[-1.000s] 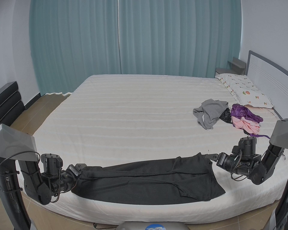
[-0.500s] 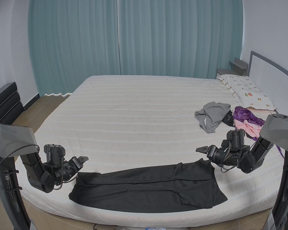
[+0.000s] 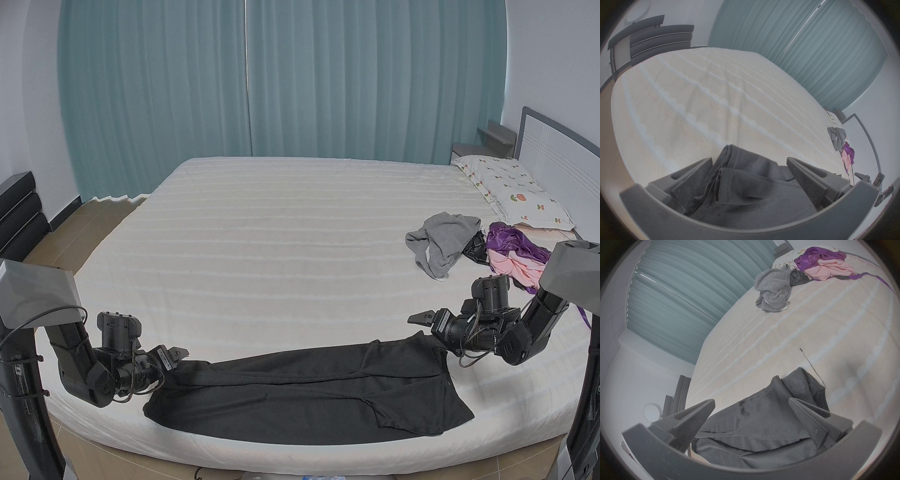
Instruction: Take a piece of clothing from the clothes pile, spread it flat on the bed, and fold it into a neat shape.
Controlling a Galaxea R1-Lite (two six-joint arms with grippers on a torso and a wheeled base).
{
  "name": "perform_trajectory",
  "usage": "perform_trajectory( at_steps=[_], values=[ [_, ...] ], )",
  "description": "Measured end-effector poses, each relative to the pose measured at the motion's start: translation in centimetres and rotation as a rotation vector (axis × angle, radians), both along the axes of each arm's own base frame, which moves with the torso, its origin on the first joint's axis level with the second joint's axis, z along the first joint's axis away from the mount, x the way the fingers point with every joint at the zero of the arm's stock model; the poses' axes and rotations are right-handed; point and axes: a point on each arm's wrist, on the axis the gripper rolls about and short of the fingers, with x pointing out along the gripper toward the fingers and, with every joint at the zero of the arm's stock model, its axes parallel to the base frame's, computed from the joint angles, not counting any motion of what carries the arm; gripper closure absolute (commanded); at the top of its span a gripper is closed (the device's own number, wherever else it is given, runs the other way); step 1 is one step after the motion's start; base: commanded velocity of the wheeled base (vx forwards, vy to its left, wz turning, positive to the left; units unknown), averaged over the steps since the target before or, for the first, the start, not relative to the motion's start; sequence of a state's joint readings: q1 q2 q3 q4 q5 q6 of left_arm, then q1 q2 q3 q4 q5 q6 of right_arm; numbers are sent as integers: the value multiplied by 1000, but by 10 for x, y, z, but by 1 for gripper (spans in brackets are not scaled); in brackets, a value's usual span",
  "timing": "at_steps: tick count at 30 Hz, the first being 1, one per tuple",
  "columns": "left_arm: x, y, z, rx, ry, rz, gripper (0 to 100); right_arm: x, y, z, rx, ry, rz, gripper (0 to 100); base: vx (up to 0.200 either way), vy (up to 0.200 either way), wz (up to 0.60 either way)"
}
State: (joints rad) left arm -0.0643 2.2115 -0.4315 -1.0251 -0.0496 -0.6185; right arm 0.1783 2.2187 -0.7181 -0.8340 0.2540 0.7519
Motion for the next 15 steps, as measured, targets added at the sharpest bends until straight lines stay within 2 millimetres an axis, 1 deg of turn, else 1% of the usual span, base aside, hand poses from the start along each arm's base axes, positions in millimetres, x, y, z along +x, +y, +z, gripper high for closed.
perform_trajectory(
  at_steps=[8,15],
  values=[
    [-6,-2,-9,8,38,-6,100,-3,-1,-2,-6,13,-4,0,0,0,0],
    [-9,3,-2,11,21,12,100,-5,-1,-1,-8,17,-4,0,0,0,0]
  ],
)
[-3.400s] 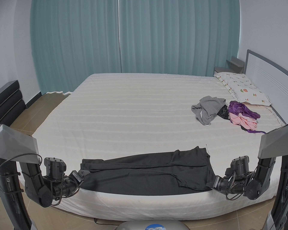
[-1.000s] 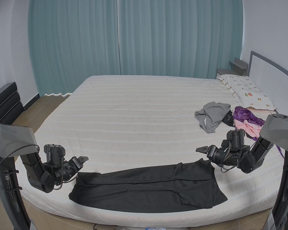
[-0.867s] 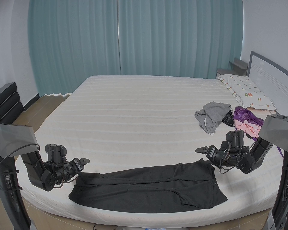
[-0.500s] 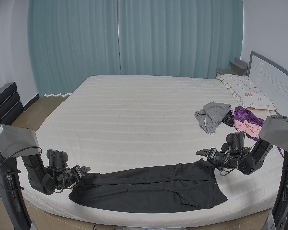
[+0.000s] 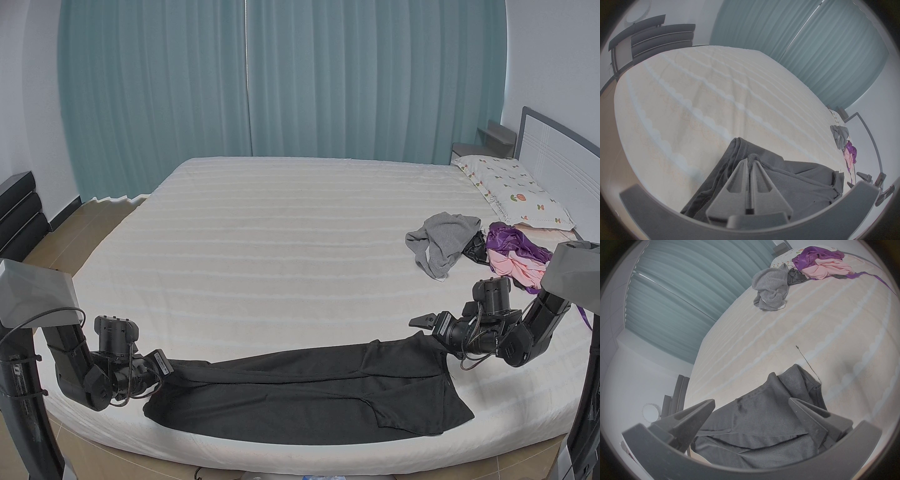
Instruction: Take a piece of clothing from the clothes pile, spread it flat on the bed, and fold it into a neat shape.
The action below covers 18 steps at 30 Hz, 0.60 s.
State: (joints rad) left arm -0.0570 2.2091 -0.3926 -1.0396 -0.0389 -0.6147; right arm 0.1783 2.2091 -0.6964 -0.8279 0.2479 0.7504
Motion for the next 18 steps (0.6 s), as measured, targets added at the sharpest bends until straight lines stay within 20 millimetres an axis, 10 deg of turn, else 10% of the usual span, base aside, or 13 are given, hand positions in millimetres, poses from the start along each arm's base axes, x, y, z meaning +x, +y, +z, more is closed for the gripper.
perform_trajectory(
  at_steps=[18],
  values=[
    [-5,4,21,-28,-76,5,100,-3,0,-2,-26,43,-12,0,0,0,0]
  ],
)
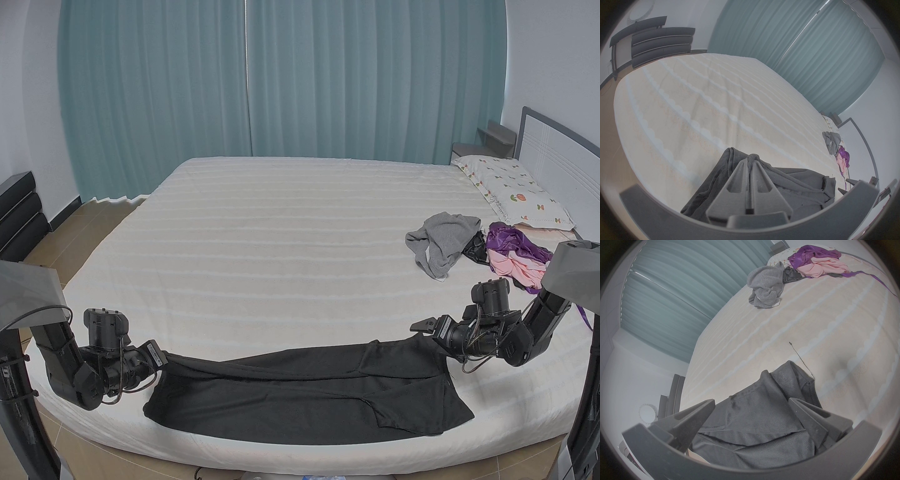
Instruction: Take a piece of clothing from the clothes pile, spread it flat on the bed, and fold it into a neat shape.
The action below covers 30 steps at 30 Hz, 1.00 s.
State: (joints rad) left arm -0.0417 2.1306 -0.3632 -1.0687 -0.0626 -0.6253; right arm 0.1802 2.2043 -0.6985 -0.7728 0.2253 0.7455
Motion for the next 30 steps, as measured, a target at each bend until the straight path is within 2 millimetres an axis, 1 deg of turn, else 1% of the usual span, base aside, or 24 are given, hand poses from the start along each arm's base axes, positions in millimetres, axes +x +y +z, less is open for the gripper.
perform_trajectory(
  at_steps=[5,6,13,16,22,23,30],
  values=[
    [-7,-2,-2,3,21,-21,100,0,0,0,0,0,0,0,0,0,0],
    [-8,-2,-2,8,25,-26,0,0,0,0,0,0,0,0,0,0,0],
    [-17,-2,-6,58,49,-78,0,0,1,0,-2,0,2,0,0,0,0],
    [-18,-3,-5,51,50,-92,0,0,1,-1,-2,2,3,0,0,0,0],
    [-5,-3,0,25,-27,-86,0,0,1,-1,-2,4,3,0,0,0,0],
    [1,-3,0,16,-48,-80,0,0,1,-1,-2,5,4,0,0,0,0],
    [12,-5,-14,16,-30,-84,0,0,1,-2,-3,7,5,0,0,0,0]
  ],
)
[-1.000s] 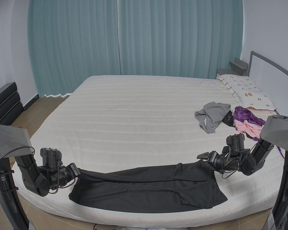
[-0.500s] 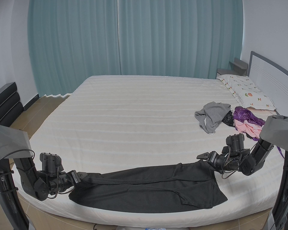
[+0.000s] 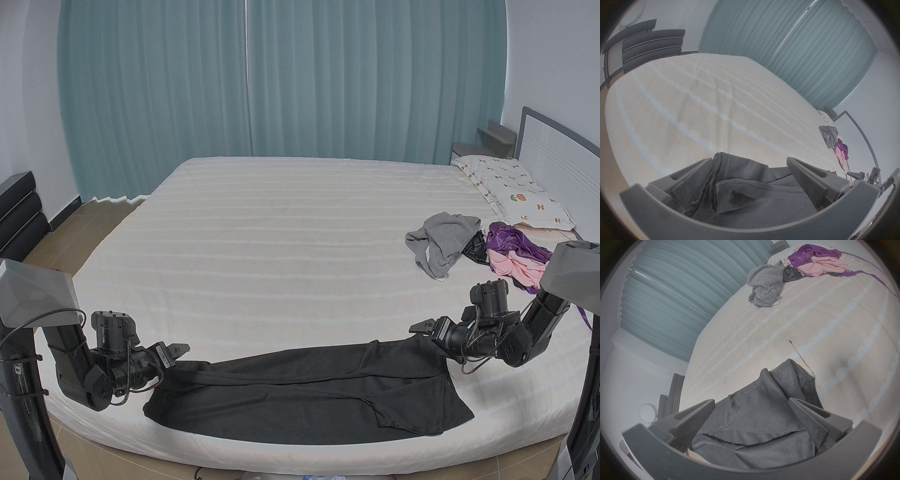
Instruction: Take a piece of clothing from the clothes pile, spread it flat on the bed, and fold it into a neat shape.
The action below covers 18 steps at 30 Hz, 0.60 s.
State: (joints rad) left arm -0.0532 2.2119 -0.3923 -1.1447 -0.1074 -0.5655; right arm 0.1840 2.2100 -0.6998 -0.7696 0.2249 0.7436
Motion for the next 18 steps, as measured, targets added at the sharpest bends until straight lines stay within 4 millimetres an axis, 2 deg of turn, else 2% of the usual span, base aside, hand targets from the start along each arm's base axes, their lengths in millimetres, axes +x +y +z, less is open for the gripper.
perform_trajectory(
  at_steps=[5,6,18],
  values=[
    [5,-1,-7,-3,9,-2,0,0,0,0,0,-1,1,0,0,0,0],
    [5,-1,-8,-3,13,-3,100,0,0,0,0,-1,1,0,0,0,0],
    [-15,1,-9,-3,-3,1,100,0,1,0,0,-1,3,0,0,0,0]
  ],
)
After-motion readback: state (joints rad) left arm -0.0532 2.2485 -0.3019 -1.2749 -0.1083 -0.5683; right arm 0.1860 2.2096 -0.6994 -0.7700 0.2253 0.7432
